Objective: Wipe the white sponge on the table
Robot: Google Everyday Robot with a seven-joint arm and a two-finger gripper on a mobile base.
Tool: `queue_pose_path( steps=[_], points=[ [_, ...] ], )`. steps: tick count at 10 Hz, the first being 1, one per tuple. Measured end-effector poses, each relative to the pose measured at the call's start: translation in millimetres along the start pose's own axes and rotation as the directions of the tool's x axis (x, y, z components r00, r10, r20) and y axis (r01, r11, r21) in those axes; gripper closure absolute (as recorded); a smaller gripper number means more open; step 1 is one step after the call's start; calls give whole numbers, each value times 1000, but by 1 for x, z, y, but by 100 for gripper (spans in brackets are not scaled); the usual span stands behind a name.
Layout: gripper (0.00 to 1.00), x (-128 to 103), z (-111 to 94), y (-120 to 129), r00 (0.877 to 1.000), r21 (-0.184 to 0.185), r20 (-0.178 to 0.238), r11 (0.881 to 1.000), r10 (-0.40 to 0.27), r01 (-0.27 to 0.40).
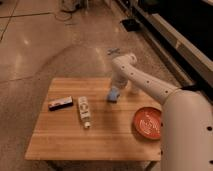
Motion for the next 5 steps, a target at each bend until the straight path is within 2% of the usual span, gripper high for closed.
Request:
queue_pose_path(
  steps=[5],
  points=[
    [35, 15, 37, -22, 999, -24, -14, 999, -48, 48]
  ],
)
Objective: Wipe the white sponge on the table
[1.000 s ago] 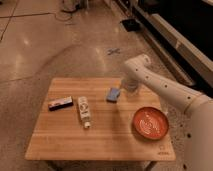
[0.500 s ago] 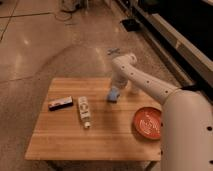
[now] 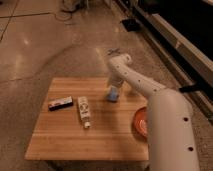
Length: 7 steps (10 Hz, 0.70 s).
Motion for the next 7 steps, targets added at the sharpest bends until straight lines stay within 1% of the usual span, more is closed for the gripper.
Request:
queue_pose_path(
  steps=[2, 3, 6, 7],
  points=[
    [35, 5, 13, -2, 1000, -11, -9, 1000, -10, 10],
    [35, 11, 19, -1, 1000, -17, -20, 1000, -13, 13],
    [35, 26, 25, 3, 999, -29, -46, 1000, -11, 10],
    [35, 28, 26, 4, 999, -32, -52, 999, -13, 12]
  ],
)
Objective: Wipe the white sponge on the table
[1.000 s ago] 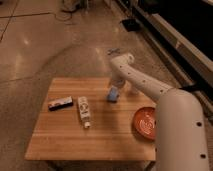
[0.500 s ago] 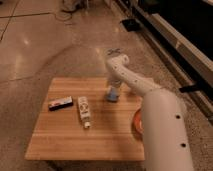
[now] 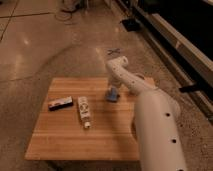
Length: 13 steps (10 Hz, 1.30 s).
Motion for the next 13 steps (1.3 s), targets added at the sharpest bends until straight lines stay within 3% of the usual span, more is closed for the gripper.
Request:
queue_pose_path(
  steps=[2, 5, 8, 11, 13],
  points=[
    [38, 1, 3, 4, 1000, -12, -10, 1000, -6, 6],
    [67, -1, 0, 13, 1000, -31, -16, 999, -15, 15],
    [96, 6, -16, 35, 999, -49, -38, 999, 2, -3],
    [100, 30, -37, 77, 995, -65, -71, 995, 71, -75],
    [100, 43, -48, 119, 990, -87, -88, 989, 112, -120]
  ],
)
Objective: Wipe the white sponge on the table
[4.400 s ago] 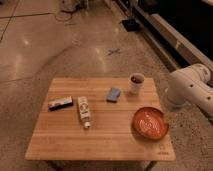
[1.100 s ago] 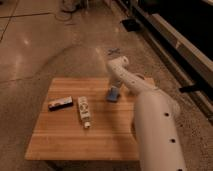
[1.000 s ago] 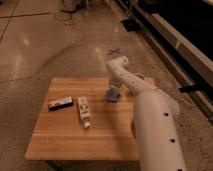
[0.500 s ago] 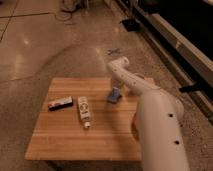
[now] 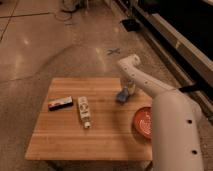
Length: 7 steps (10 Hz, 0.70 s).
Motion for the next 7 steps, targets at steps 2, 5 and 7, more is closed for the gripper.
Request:
queue_pose_path(
  steps=[2, 5, 7],
  points=[
    [100, -5, 1, 29, 1000, -29, 3, 1000, -8, 8],
    [100, -47, 7, 62, 996, -60, 35, 995, -82, 84],
    [100, -88, 8, 81, 984, -77, 64, 982, -166, 171]
  ],
)
